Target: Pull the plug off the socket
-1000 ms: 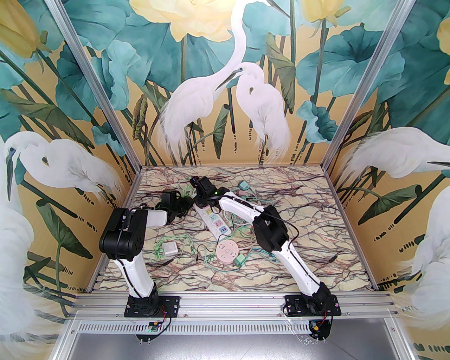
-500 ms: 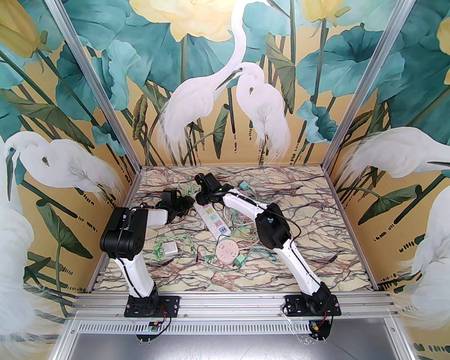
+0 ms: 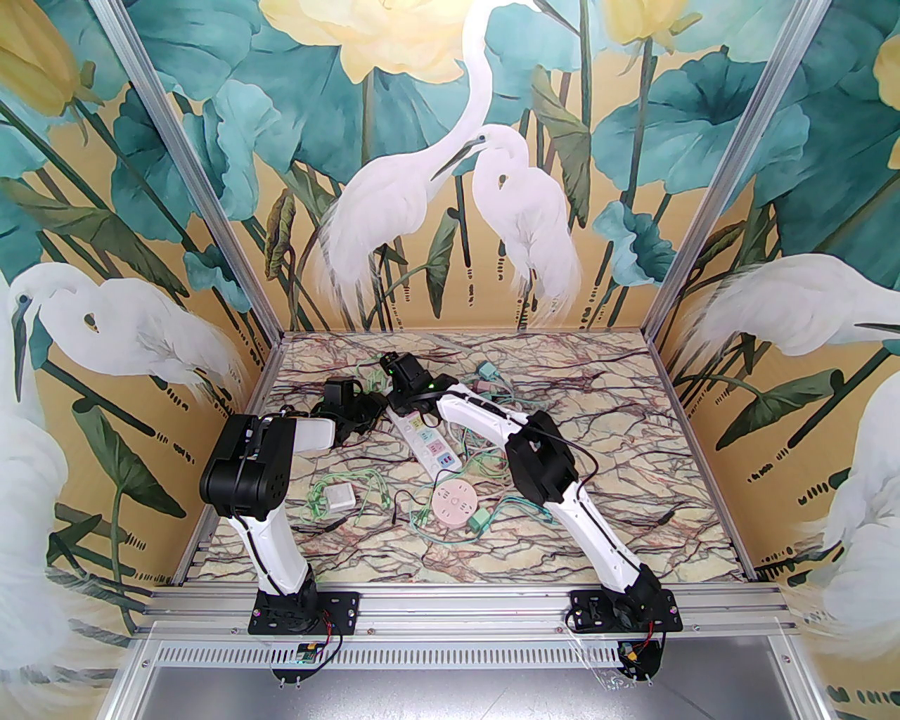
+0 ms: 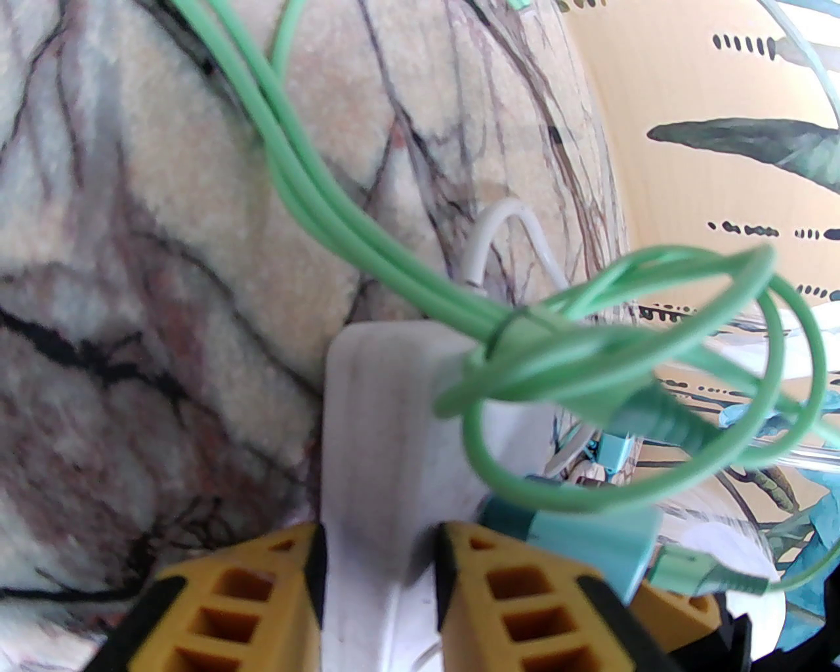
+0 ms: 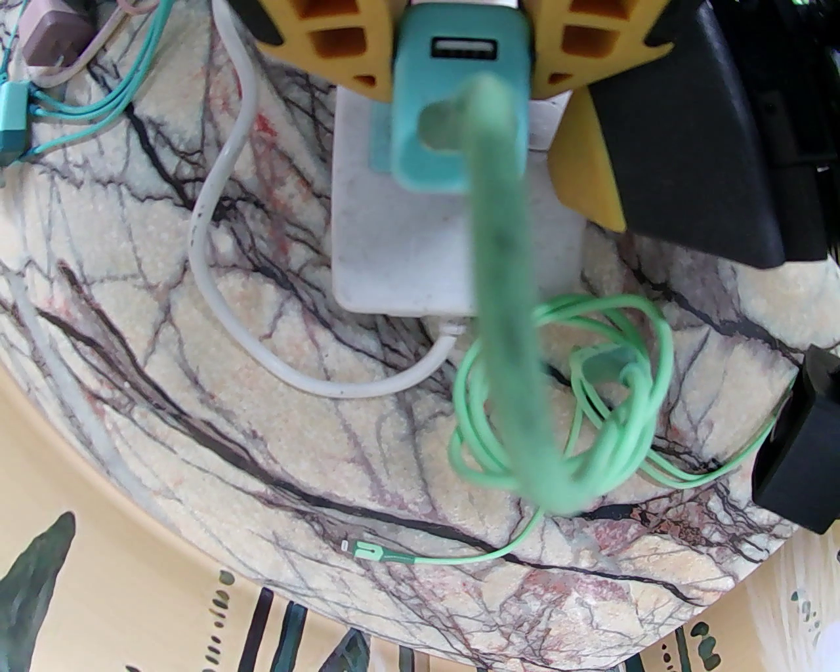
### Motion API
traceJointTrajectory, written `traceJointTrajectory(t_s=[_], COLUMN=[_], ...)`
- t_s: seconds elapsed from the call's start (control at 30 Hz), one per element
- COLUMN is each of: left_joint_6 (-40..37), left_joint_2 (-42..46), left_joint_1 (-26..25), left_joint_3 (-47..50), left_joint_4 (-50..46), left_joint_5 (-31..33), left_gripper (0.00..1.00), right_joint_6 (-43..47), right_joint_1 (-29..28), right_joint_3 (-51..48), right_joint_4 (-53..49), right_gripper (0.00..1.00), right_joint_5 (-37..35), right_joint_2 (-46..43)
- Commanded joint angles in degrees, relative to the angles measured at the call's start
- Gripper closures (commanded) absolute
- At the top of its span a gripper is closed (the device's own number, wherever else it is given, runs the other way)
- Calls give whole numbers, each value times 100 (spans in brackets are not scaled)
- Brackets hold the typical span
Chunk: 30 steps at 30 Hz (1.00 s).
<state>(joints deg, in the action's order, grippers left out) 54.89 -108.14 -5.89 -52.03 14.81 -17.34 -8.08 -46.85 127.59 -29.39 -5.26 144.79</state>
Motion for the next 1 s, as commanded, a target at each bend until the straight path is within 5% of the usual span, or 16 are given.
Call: traceJointTrajectory(t_s=[0.0,0.97], left_joint_6=[20,-23], left_joint_2=[-287,-259], left_joint_1=[-17,-18], left_joint_3=[35,41], left_joint_4=[-628,-580], left_joint_5=[135,91], left_gripper=[66,65], right_joint_6=[166,-1863], right_joint_1=[-184,1296], right_joint_3=[116,-1513], right_joint_4=[-185,862], right_gripper=[76,75], right_joint_5=[-71,972], right_joint_2=[-275,-1045])
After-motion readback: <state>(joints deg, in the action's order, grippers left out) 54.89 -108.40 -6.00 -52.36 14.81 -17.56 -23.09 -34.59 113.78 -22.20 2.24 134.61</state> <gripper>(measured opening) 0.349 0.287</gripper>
